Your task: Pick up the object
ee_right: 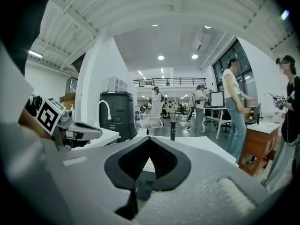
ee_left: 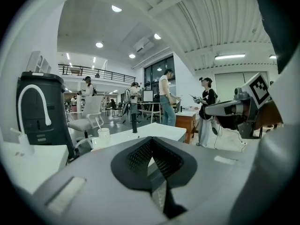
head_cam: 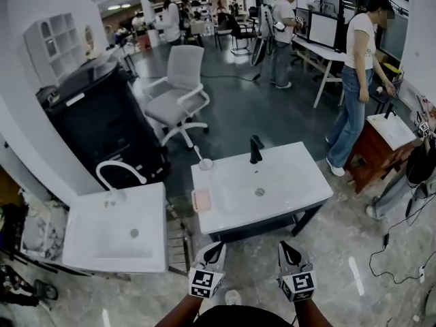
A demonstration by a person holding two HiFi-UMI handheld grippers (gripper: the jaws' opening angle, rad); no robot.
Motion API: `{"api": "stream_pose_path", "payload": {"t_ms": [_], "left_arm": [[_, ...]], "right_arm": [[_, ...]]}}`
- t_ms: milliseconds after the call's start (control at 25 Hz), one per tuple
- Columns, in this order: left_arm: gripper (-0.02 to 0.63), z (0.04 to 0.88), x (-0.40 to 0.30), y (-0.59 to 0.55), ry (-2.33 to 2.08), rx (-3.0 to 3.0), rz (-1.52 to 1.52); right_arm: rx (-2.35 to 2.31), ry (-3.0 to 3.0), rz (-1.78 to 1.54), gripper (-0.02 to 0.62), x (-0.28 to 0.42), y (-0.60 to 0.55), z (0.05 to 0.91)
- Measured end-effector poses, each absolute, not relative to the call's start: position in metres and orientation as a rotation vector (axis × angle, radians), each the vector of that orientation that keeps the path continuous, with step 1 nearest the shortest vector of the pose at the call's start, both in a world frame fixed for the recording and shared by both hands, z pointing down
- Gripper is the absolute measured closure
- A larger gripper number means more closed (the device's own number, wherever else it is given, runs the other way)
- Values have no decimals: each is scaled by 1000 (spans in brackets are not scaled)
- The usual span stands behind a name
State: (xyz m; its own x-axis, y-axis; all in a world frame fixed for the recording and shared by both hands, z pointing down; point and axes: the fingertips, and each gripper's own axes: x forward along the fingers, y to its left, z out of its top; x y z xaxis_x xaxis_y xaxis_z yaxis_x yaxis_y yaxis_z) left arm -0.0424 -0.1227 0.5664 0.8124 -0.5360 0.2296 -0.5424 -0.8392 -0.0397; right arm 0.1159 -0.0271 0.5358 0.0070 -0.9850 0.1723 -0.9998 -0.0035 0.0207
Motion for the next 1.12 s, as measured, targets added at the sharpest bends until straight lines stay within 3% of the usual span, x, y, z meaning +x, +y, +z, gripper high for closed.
{"api": "stream_pose_path", "payload": {"t_ms": [520, 1120], "left_arm": [[588, 562, -51, -180, -938, 2925, 346], [588, 568, 0, -253, -1167, 2807, 362]], "right_arm": [[2006, -2213, 149, 592, 90, -106, 532], [1840, -2330, 152, 592, 160, -192, 538]]}}
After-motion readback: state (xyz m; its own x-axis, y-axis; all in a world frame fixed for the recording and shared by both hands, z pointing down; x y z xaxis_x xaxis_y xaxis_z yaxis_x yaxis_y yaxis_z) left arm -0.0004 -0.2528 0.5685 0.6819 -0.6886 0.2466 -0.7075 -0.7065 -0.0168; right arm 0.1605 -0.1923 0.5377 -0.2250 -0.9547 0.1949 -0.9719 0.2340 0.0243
